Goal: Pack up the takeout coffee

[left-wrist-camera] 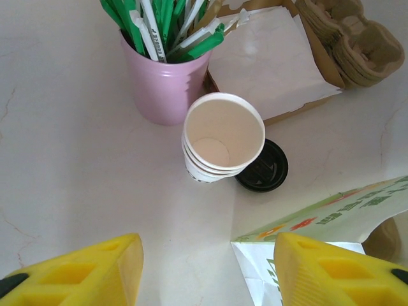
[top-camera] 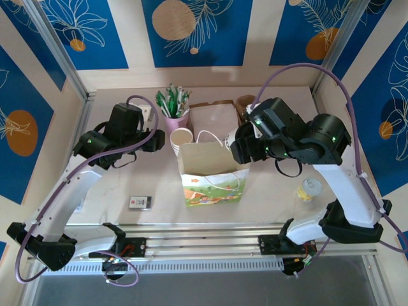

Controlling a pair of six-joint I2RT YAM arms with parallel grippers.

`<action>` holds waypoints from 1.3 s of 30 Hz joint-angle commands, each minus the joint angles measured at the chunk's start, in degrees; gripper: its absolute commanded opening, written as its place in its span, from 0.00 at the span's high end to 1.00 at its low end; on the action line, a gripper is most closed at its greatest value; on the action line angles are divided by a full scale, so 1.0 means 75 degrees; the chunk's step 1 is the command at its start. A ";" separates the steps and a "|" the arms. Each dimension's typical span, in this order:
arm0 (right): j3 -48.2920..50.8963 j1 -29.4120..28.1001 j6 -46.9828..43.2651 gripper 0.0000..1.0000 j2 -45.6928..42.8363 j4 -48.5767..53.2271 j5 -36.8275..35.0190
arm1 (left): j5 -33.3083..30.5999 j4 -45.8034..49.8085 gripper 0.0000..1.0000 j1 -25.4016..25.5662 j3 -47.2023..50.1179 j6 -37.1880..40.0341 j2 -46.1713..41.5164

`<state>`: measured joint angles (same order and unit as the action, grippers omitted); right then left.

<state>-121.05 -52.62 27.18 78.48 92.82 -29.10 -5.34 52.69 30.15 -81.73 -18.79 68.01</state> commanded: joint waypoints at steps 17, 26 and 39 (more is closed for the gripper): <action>0.1140 -0.0414 0.0131 0.22 0.0506 0.1160 0.0212 | 0.0288 -0.0240 0.43 -0.0270 0.0339 -0.0097 -0.0245; 0.1183 -0.0396 -0.0251 0.22 0.0754 0.1160 0.0741 | 0.0381 -0.0275 0.44 -0.0305 0.0421 -0.0105 -0.0267; 0.1466 -0.0135 -0.0635 0.23 0.1084 0.1151 0.1053 | 0.0572 -0.0310 0.43 -0.0329 0.0448 -0.0120 -0.0185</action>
<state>-109.58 -54.48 23.97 86.00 92.84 -23.07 -2.44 51.40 28.60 -78.78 -19.18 66.92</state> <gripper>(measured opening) 0.806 0.566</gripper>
